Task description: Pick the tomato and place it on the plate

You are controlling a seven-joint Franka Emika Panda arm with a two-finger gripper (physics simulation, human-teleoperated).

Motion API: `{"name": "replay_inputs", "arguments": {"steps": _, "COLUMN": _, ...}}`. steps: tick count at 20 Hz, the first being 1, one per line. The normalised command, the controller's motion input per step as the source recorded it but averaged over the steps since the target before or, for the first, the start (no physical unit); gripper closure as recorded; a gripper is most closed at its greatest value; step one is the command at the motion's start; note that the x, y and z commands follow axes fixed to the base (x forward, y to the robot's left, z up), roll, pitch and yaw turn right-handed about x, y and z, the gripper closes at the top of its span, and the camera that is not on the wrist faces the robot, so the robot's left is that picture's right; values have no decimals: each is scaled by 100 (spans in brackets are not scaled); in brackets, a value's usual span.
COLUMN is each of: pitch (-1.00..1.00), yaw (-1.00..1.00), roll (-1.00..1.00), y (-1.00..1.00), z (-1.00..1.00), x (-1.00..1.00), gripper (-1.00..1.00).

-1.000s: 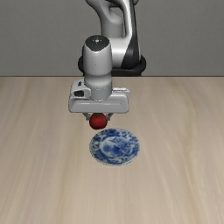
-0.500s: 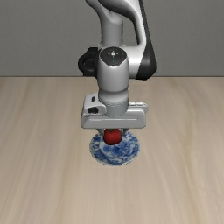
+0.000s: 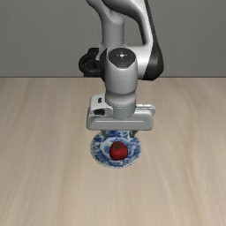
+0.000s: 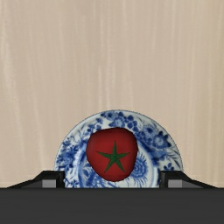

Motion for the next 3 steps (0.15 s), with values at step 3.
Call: {"name": "replay_inputs", "arguments": {"steps": 3, "pitch": 0, "yaw": 0, "roll": 0, "y": 0, "z": 0, "x": 0, "gripper": -100}}
